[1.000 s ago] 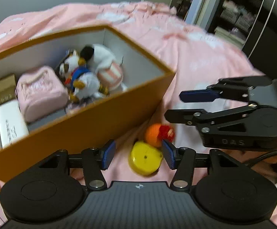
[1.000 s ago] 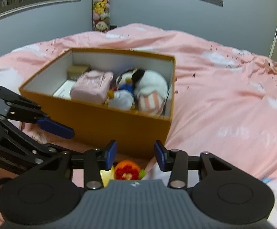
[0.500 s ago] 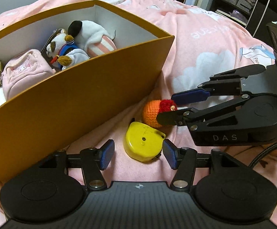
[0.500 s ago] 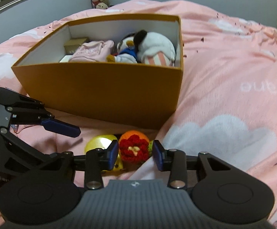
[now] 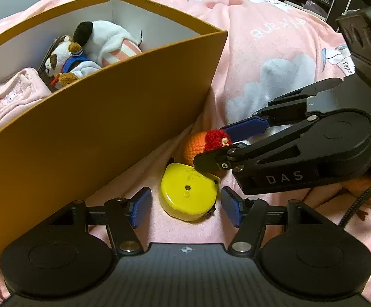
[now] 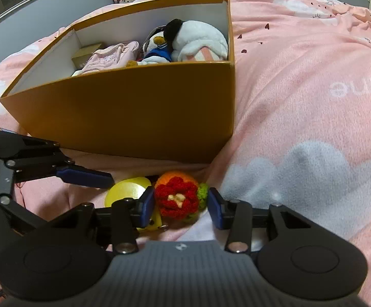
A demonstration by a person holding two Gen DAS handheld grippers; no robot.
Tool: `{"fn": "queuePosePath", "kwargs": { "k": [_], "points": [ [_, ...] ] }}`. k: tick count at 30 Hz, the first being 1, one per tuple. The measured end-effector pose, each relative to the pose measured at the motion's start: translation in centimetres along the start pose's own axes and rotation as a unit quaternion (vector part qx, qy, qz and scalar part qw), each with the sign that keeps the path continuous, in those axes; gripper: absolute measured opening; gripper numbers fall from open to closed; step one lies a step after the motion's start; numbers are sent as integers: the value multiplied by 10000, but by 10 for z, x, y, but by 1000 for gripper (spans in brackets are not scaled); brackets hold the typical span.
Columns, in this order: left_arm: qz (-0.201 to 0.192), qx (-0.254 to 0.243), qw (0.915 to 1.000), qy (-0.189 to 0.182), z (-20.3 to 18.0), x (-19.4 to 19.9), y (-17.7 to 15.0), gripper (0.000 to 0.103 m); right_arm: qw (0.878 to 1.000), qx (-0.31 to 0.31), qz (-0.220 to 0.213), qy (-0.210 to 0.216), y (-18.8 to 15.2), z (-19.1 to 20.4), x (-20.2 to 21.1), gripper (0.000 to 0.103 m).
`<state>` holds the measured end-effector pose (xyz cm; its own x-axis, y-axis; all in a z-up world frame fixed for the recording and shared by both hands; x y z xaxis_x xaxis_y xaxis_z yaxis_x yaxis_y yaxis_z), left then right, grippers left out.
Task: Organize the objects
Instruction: 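Grasp the yellow tape measure with the left tool while the right tool grasps the crocheted flower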
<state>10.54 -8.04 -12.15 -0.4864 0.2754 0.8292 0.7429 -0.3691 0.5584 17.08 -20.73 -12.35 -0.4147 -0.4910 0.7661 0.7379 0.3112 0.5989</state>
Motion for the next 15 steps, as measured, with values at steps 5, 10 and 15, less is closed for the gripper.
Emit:
{"fn": "queuePosePath", "kwargs": {
  "k": [5,10,15],
  "points": [
    [95,-139,9999,-4,-6,-11,2,75,10000,-19,-12,-8,0,0,1,46],
    [56,-167,9998,33,-9,-15,-1,72,10000,-65,-27,3,0,-2,2,46],
    [-2,-131,9999,53,-10,-12,-3,64,10000,-79,-41,-2,1,-2,1,46]
  ]
}}
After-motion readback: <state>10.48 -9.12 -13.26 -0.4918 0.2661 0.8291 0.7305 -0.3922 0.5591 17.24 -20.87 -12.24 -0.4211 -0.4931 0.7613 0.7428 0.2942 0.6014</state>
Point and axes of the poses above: each gripper's, at about its wrist camera, not at the fingertips, and x roughly against the way its jaws point, z to its left, y to its top, the point moved 2 cm from there along -x, roughly the way its jaws point, and after that the axes turned 6 degrees about y, right-handed, at the moved point
